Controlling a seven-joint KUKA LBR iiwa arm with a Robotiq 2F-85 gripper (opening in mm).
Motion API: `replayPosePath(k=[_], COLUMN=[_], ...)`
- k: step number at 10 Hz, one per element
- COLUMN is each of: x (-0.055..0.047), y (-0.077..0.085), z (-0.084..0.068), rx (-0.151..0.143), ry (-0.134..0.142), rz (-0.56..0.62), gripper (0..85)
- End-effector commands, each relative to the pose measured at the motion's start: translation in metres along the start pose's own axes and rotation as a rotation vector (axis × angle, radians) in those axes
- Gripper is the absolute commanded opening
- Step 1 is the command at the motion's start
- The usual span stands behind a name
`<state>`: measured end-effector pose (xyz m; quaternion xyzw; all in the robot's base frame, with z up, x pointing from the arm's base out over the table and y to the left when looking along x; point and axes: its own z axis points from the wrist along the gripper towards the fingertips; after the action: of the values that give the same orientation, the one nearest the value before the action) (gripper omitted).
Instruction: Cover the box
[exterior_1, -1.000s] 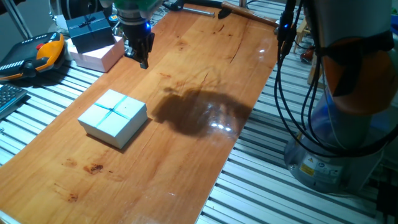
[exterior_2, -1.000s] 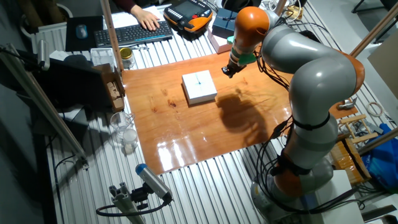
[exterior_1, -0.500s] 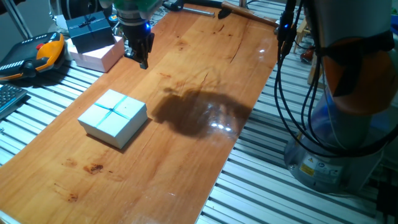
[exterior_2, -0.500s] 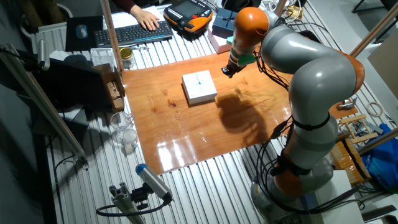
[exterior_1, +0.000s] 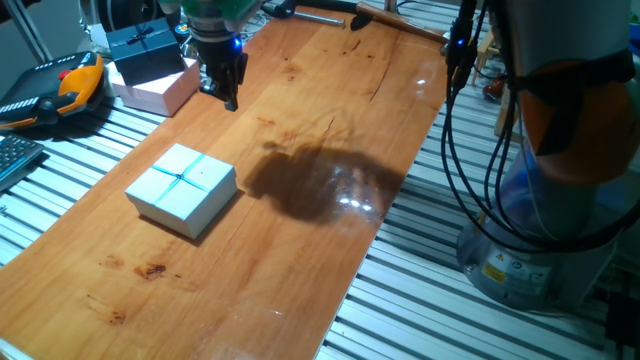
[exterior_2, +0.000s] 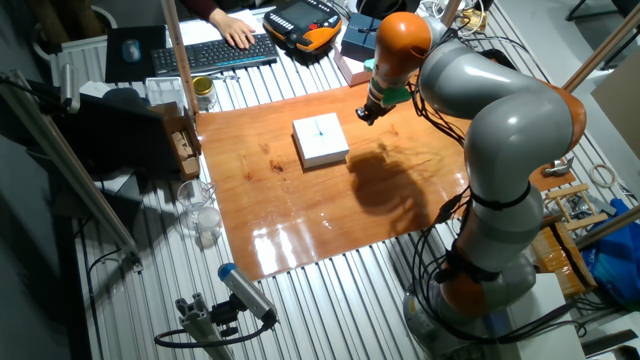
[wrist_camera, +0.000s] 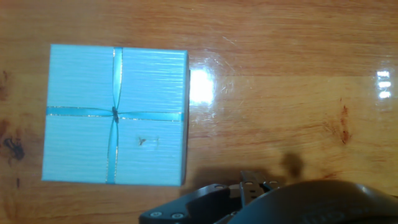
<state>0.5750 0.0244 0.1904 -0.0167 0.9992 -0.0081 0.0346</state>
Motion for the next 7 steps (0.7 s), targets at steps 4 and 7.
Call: replayPosePath(k=[4, 7], x=[-0.001, -0.004], y=[0.002, 0.011], z=[0.0, -0.008], rx=[0.0, 0.014], ry=[-0.003, -0.006], rz=[0.014, 0.033], gripper=[0.0, 0.0])
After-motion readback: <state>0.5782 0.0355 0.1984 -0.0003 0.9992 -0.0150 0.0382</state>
